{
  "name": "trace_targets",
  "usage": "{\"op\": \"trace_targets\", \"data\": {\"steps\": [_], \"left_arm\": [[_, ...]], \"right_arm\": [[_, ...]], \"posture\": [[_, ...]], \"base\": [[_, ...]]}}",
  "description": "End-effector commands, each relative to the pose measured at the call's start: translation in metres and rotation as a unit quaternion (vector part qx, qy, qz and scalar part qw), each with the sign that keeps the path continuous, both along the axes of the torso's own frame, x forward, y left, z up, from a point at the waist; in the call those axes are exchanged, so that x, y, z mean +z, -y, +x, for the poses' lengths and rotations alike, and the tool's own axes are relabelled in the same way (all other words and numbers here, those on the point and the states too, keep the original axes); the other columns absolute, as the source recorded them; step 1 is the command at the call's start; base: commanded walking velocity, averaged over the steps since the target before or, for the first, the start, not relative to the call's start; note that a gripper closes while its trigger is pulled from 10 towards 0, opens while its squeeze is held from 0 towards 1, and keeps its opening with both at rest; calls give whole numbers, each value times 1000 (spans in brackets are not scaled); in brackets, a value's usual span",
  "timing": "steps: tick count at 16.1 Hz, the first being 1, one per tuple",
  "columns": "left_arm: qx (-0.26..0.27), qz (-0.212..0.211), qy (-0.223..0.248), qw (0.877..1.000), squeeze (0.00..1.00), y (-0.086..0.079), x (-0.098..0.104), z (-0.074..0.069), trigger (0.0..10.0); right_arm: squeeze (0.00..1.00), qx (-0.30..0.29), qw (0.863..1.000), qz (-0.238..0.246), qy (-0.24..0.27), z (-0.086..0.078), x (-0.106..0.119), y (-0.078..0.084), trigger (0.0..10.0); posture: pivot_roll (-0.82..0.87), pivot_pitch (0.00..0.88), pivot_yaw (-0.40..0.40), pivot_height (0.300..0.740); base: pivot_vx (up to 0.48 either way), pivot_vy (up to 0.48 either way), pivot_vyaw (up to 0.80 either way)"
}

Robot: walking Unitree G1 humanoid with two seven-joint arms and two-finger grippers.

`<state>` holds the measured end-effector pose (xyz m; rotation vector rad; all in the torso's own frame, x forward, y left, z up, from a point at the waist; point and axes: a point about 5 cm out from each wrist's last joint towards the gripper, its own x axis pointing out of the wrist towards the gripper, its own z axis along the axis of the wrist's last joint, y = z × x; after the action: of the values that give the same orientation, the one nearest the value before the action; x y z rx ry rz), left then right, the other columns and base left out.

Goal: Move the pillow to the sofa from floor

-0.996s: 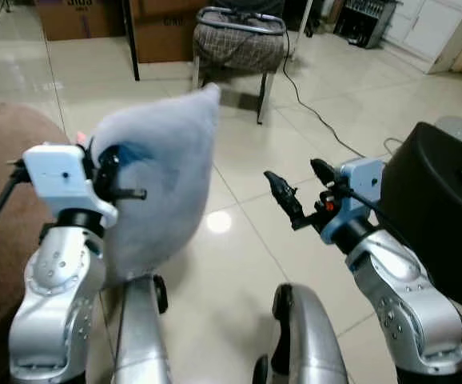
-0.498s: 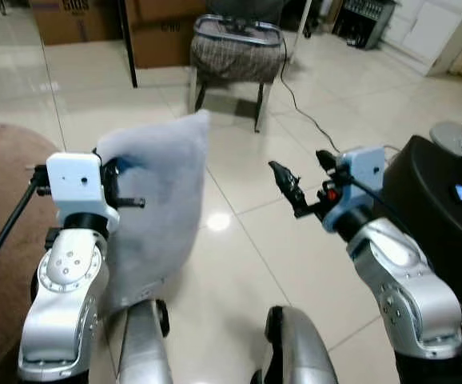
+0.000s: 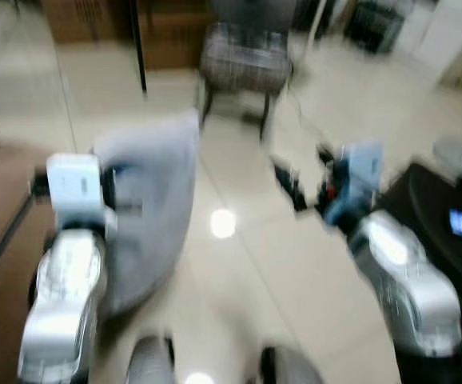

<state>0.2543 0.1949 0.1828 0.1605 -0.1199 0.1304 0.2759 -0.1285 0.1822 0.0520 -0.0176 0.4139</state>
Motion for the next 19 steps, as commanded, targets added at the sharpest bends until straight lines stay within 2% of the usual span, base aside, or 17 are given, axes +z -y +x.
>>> {"op": "trace_targets", "data": {"steps": [1,2,6,9,11,13,14,19], "left_arm": [[-15,1,36,999,0,6,13,1,10000],[-17,1,36,999,0,7,13,2,10000],[-14,1,33,999,0,8,12,3,10000],[-13,6,32,999,0,8,13,5,10000],[-10,-1,35,999,0,6,15,5,10000],[-10,1,35,999,0,4,15,5,10000],[-12,4,35,999,0,5,16,6,10000],[-22,4,42,999,0,5,19,5,10000]], "right_arm": [[0,-13,1000,-9,4,1,2,6,10000],[0,-15,1000,-8,2,0,1,7,10000],[0,-18,1000,-9,-5,-1,-2,8,10000],[0,-23,999,-39,-14,-1,-9,9,10000],[0,-32,999,-33,-7,0,-9,8,10000],[0,-26,999,-48,-3,-1,-10,7,10000],[0,-18,998,-62,-1,-2,-11,5,10000],[0,27,998,-65,0,-7,-13,-7,10000]], "posture": [[91,0,-122,725],[87,0,-113,740],[85,0,-109,740],[88,0,-100,740],[90,0,-99,740],[92,0,-97,740],[92,0,-97,740],[102,0,-96,740]], "base": [[0,0,0],[0,0,0],[0,0,0],[0,0,0],[0,0,0],[0,0,0],[0,0,800],[0,0,800]]}}
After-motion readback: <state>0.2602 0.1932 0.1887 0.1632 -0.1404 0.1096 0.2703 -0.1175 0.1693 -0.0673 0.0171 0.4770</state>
